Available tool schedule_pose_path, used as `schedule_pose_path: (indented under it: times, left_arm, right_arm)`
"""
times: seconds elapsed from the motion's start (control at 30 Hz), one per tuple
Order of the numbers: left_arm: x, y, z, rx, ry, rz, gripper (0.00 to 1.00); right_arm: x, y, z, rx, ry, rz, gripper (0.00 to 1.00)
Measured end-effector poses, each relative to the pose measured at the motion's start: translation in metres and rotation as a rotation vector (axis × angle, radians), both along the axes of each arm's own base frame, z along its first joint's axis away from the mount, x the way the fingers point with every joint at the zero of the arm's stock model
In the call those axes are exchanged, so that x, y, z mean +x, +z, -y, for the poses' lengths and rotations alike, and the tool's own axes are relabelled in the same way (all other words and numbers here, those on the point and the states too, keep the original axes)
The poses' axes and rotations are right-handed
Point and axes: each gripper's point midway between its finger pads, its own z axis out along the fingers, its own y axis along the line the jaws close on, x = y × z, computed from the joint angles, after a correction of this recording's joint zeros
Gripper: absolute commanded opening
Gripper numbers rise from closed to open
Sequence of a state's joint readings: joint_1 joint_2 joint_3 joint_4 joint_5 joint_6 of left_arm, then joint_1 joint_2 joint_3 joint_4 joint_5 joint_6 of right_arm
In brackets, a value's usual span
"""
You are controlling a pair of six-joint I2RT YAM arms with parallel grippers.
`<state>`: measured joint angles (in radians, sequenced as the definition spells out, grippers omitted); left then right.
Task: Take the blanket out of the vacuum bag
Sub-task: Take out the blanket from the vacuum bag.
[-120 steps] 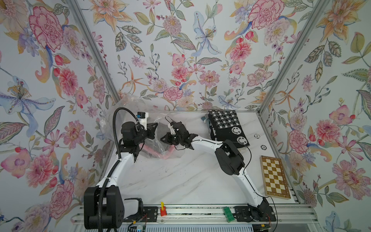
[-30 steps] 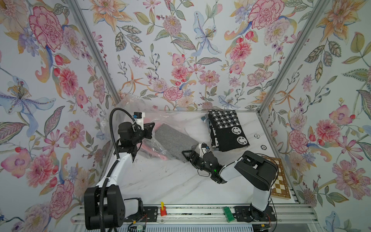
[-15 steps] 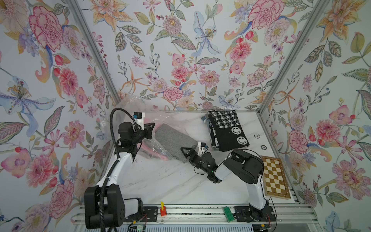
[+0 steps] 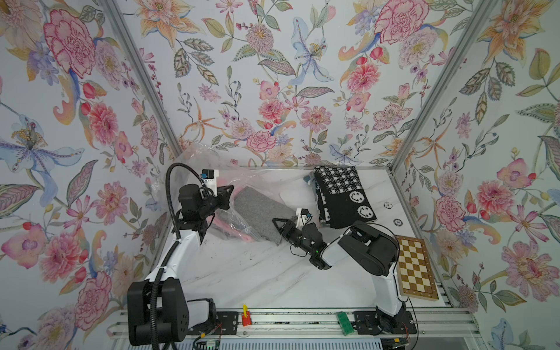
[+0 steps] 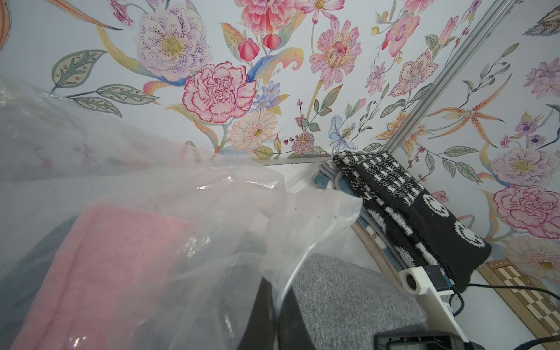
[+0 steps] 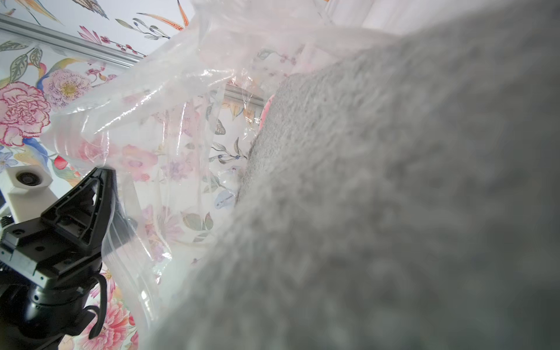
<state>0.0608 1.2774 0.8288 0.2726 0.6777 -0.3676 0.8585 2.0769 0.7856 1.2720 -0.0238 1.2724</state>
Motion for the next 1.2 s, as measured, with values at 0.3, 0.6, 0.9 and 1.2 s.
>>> schedule_pose_path:
  times: [0.3, 0.6, 0.9, 1.2]
  left_arm:
    - [0.001, -0.001, 0.000, 0.000, 0.000, -0.002, 0.01]
    - [0.001, -0.001, -0.002, 0.000, 0.005, -0.002, 0.01]
    - [0.002, -0.001, -0.010, 0.000, 0.023, -0.002, 0.01]
    - [0.002, -0.001, -0.010, -0.001, 0.024, -0.002, 0.01]
  right_arm:
    - [-0.004, 0.004, -0.002, -0.070, 0.030, -0.025, 0.00]
    - [-0.005, 0.086, -0.012, -0.113, 0.085, 0.025, 0.00]
    - [-0.026, 0.130, 0.012, -0.199, 0.083, -0.034, 0.00]
    - [-0.052, 0.176, 0.078, -0.277, -0.040, -0.053, 0.00]
